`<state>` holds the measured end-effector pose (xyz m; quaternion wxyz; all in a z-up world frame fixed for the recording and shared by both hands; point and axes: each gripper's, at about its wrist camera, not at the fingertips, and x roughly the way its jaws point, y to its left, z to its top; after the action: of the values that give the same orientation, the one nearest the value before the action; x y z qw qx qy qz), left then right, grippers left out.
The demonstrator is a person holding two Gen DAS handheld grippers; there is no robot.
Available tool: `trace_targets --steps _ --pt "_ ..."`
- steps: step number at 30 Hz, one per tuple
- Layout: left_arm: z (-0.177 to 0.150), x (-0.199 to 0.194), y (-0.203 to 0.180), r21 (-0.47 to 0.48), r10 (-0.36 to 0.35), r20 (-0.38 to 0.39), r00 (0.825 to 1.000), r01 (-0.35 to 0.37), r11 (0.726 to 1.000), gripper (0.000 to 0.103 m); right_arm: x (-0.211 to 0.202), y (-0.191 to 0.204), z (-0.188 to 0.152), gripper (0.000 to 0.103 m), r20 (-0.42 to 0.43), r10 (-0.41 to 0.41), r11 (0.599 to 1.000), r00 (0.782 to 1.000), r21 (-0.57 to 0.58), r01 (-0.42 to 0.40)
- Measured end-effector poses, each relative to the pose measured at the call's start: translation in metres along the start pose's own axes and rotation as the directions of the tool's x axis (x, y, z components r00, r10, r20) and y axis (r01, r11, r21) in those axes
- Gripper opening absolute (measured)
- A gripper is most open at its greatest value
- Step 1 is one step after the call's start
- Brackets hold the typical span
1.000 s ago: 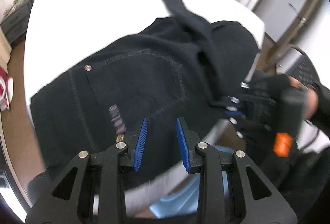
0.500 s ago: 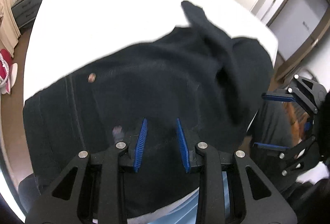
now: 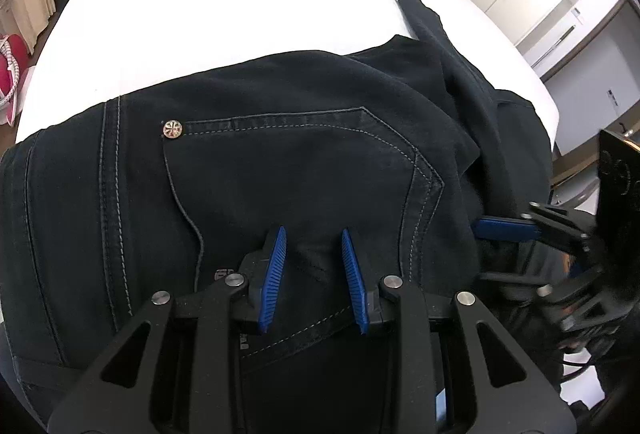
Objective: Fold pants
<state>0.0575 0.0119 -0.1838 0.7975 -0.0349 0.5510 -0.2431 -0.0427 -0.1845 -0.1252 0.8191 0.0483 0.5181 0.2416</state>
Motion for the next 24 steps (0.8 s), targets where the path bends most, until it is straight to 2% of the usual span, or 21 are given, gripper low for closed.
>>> trace_targets --steps 2,4,8,10,12,13,14,15,16,19,21,24 --pt "-0.001 0.004 -0.001 -0.001 0.003 0.001 1.000 -0.003 1.000 0.028 -0.019 -0.016 -0.006 0.058 0.024 0.014 0.998 1.000 0.067 -0.015" --pt "0.000 0.005 0.000 -0.008 -0.003 0.002 1.000 0.003 1.000 0.028 -0.046 -0.034 -0.004 0.059 0.101 0.029 0.989 0.994 0.142 -0.043" --pt "-0.002 0.007 0.008 -0.015 -0.016 0.005 1.000 0.016 1.000 0.028 -0.091 -0.098 0.027 0.062 0.262 -0.042 0.951 0.964 0.307 -0.042" --pt "-0.006 0.002 0.013 -0.014 -0.018 0.006 1.000 0.018 1.000 0.028 -0.102 -0.137 0.052 0.062 0.332 -0.078 0.918 0.940 0.392 -0.062" --pt "-0.006 0.002 0.013 -0.015 -0.015 0.007 1.000 0.015 1.000 0.028 -0.103 -0.181 0.076 0.062 0.378 -0.091 0.866 0.921 0.488 -0.115" --pt "-0.007 0.001 0.014 -0.015 -0.012 0.008 1.000 0.012 1.000 0.028 -0.097 -0.209 0.089 0.062 0.383 -0.096 0.811 0.919 0.565 -0.151" --pt "-0.006 0.001 0.013 -0.013 -0.008 0.008 1.000 0.008 1.000 0.028 -0.090 -0.225 0.095 0.061 0.386 -0.080 0.779 0.919 0.600 -0.184" --pt "-0.006 0.001 0.012 -0.009 -0.002 0.007 1.000 0.002 1.000 0.028 -0.078 -0.247 0.104 0.059 0.389 -0.059 0.728 0.919 0.647 -0.227" --pt "-0.005 0.002 0.010 -0.005 0.003 0.007 1.000 -0.003 1.000 0.028 -0.071 -0.259 0.108 0.055 0.377 -0.067 0.696 0.924 0.681 -0.228" --pt "-0.005 0.004 0.006 -0.003 0.014 0.004 1.000 -0.014 1.000 0.028 -0.043 -0.293 0.123 0.054 0.297 -0.093 0.593 0.950 0.783 -0.187" --pt "-0.004 0.004 0.005 -0.007 0.014 0.002 1.000 -0.014 1.000 0.028 -0.029 -0.305 0.126 0.054 0.264 -0.096 0.549 0.960 0.818 -0.170" --pt "-0.004 0.005 0.004 -0.011 0.008 0.005 1.000 -0.008 1.000 0.028 -0.014 -0.317 0.126 0.054 0.283 -0.077 0.505 0.956 0.838 -0.207"
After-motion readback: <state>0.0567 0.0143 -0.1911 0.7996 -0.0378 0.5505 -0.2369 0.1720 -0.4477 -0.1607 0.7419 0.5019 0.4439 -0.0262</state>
